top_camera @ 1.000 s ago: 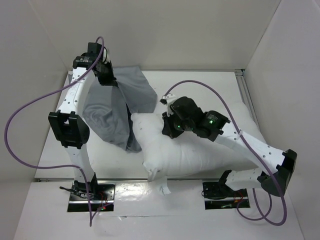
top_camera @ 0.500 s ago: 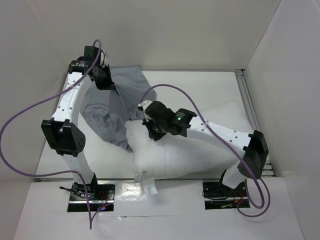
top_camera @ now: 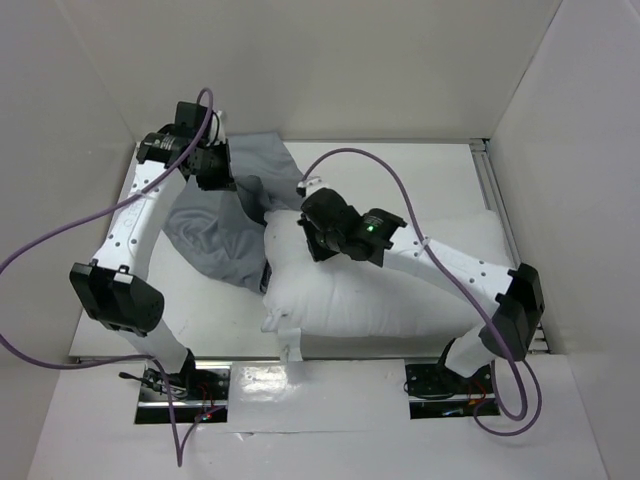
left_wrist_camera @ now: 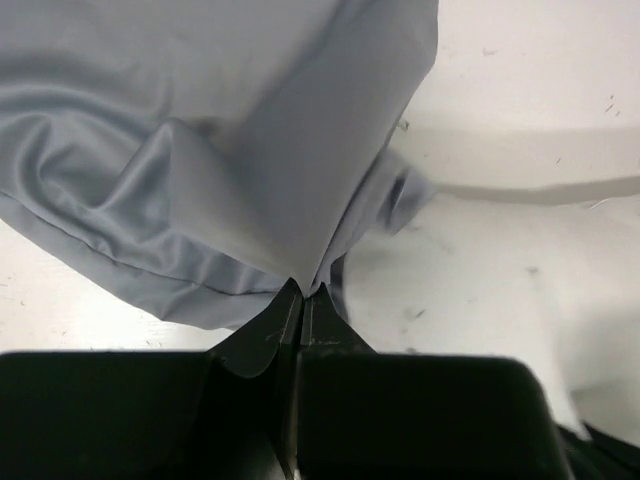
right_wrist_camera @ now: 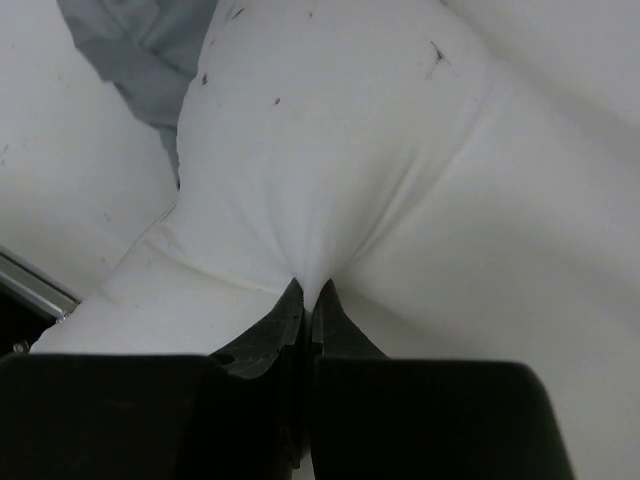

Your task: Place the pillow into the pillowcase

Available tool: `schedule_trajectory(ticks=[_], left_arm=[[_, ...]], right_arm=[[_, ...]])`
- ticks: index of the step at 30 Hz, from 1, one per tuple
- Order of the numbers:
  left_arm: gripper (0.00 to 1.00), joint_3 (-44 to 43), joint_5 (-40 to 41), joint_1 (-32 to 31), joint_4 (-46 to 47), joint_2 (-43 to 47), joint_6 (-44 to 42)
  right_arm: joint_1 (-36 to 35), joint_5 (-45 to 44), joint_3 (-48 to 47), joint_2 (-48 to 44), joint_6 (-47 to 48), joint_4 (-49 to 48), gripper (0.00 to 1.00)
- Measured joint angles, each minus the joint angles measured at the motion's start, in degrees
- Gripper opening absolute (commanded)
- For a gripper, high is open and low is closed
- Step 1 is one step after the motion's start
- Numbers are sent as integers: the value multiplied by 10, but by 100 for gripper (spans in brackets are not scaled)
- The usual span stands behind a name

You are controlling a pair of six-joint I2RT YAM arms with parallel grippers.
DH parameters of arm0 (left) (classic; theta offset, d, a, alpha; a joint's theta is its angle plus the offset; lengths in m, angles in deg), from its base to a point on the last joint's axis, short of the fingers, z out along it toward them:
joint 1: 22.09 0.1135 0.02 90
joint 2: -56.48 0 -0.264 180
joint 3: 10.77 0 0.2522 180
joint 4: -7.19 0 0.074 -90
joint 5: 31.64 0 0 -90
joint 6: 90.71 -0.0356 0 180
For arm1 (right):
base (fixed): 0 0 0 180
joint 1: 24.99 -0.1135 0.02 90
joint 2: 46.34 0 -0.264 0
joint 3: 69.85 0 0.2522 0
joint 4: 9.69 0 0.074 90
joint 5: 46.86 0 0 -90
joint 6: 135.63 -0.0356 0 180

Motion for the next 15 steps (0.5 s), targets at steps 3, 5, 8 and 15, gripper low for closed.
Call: schedule_trajectory(ticks=[3,5,8,15], left_arm=[[0,2,11,-14,-1,0,-9],[0,2,12,-20,-1,0,-11],[0,2,12,-32,-1,-1,-13],[0,-26,10,-74,-7,-30,-25]], right_arm=[[13,-31,5,-24,-21,-10,0],[17,-52,9,-38,-34,-16,0],[30,-70,12,-48,-50,-27,0],[43,-62,19,-49,-61,-41,0]])
